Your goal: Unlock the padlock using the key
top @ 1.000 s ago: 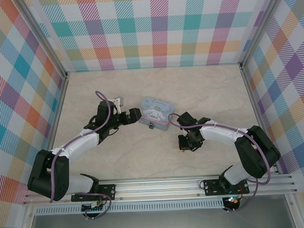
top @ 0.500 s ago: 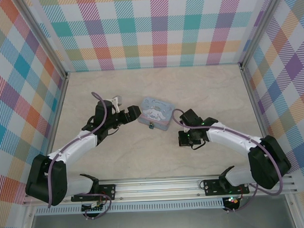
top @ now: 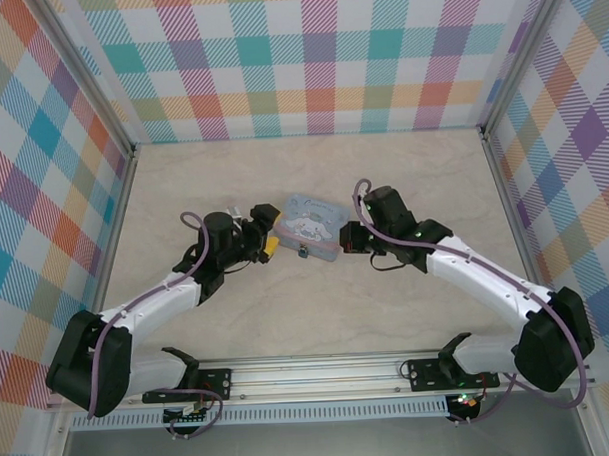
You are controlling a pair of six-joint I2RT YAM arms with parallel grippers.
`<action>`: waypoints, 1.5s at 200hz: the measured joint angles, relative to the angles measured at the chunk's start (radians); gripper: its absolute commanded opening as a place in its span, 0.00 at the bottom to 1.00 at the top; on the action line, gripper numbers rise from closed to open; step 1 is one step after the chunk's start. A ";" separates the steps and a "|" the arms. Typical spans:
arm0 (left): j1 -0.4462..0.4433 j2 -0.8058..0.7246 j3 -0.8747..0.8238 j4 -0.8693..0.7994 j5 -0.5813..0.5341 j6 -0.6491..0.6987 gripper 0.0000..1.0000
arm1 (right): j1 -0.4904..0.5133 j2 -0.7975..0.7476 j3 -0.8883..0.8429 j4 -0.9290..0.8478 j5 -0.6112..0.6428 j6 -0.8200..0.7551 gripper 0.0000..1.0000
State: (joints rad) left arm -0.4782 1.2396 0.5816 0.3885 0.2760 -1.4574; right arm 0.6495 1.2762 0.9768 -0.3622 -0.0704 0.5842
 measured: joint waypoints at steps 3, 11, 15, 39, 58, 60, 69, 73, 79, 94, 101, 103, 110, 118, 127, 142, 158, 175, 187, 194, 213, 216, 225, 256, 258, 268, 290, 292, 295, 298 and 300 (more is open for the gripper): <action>-0.002 0.000 -0.003 0.006 -0.007 -0.018 0.82 | 0.000 0.005 0.005 0.007 -0.001 0.000 0.02; -0.008 0.000 -0.010 0.018 -0.021 -0.072 0.81 | 0.000 0.022 0.020 0.031 -0.002 -0.001 0.02; -0.011 0.000 -0.011 0.023 -0.027 -0.099 0.80 | 0.000 0.034 0.029 0.044 -0.003 -0.001 0.02; -0.023 0.000 -0.016 0.060 -0.056 -0.235 0.75 | 0.001 0.098 0.068 0.119 -0.018 -0.002 0.02; -0.030 0.000 -0.016 0.077 -0.066 -0.325 0.72 | 0.008 0.150 0.098 0.161 -0.028 -0.005 0.02; -0.031 0.001 -0.016 0.079 -0.067 -0.338 0.72 | 0.009 0.154 0.101 0.163 -0.029 -0.006 0.02; -0.037 0.002 -0.016 0.084 -0.071 -0.376 0.71 | 0.014 0.179 0.115 0.185 -0.037 -0.009 0.02; -0.040 0.003 -0.016 0.087 -0.072 -0.393 0.70 | 0.016 0.189 0.121 0.194 -0.039 -0.010 0.02; -0.045 0.005 -0.016 0.090 -0.076 -0.412 0.70 | 0.019 0.201 0.128 0.204 -0.043 -0.012 0.02; -0.059 0.021 -0.016 0.096 -0.079 -0.465 0.69 | 0.030 0.235 0.147 0.232 -0.052 -0.014 0.02; -0.066 0.031 -0.016 0.099 -0.079 -0.484 0.69 | 0.034 0.249 0.155 0.242 -0.057 -0.015 0.02; -0.068 0.033 -0.016 0.100 -0.079 -0.489 0.69 | 0.035 0.252 0.157 0.243 -0.058 -0.015 0.02; -0.073 0.043 -0.015 0.105 -0.079 -0.504 0.68 | 0.040 0.265 0.164 0.253 -0.062 -0.015 0.02; -0.080 0.055 -0.013 0.107 -0.079 -0.512 0.65 | 0.046 0.276 0.171 0.262 -0.066 -0.015 0.02; -0.085 0.068 -0.009 0.112 -0.079 -0.512 0.62 | 0.053 0.287 0.177 0.273 -0.071 -0.015 0.02; -0.091 0.081 -0.003 0.116 -0.079 -0.512 0.59 | 0.061 0.297 0.178 0.287 -0.082 -0.014 0.02; -0.093 0.094 0.003 0.125 -0.080 -0.512 0.56 | 0.069 0.302 0.178 0.295 -0.092 -0.011 0.03; -0.096 0.105 0.005 0.140 -0.084 -0.512 0.52 | 0.072 0.302 0.178 0.299 -0.104 -0.006 0.03; -0.097 0.108 0.005 0.143 -0.086 -0.512 0.49 | 0.073 0.302 0.178 0.305 -0.113 0.001 0.03; -0.097 0.110 0.005 0.143 -0.088 -0.512 0.48 | 0.073 0.302 0.178 0.310 -0.117 0.004 0.03; -0.097 0.114 0.005 0.145 -0.088 -0.512 0.47 | 0.073 0.302 0.177 0.319 -0.127 0.011 0.03; -0.097 0.114 0.005 0.145 -0.088 -0.512 0.46 | 0.073 0.302 0.177 0.319 -0.129 0.011 0.03; -0.097 0.115 0.005 0.147 -0.087 -0.512 0.46 | 0.073 0.302 0.177 0.320 -0.131 0.011 0.03; -0.097 0.122 0.005 0.164 -0.088 -0.512 0.44 | 0.073 0.302 0.176 0.322 -0.142 0.015 0.03; -0.097 0.122 0.005 0.165 -0.088 -0.512 0.44 | 0.073 0.302 0.176 0.322 -0.143 0.015 0.03; -0.097 0.123 0.005 0.165 -0.088 -0.512 0.42 | 0.074 0.302 0.176 0.322 -0.145 0.015 0.03; -0.098 0.123 0.005 0.168 -0.091 -0.512 0.38 | 0.077 0.302 0.172 0.322 -0.149 0.015 0.03; -0.098 0.123 0.005 0.168 -0.091 -0.512 0.37 | 0.077 0.302 0.171 0.322 -0.149 0.015 0.03; -0.098 0.123 0.005 0.169 -0.092 -0.512 0.37 | 0.078 0.302 0.169 0.322 -0.150 0.015 0.03; -0.098 0.123 0.005 0.169 -0.093 -0.512 0.36 | 0.078 0.302 0.168 0.322 -0.150 0.015 0.03; -0.098 0.123 0.005 0.170 -0.093 -0.512 0.35 | 0.078 0.302 0.167 0.322 -0.150 0.015 0.03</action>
State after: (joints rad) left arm -0.5758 1.3624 0.5861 0.5583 0.1829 -1.9697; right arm 0.7277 1.5780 1.1442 -0.0399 -0.2203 0.5995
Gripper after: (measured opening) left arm 0.380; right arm 0.057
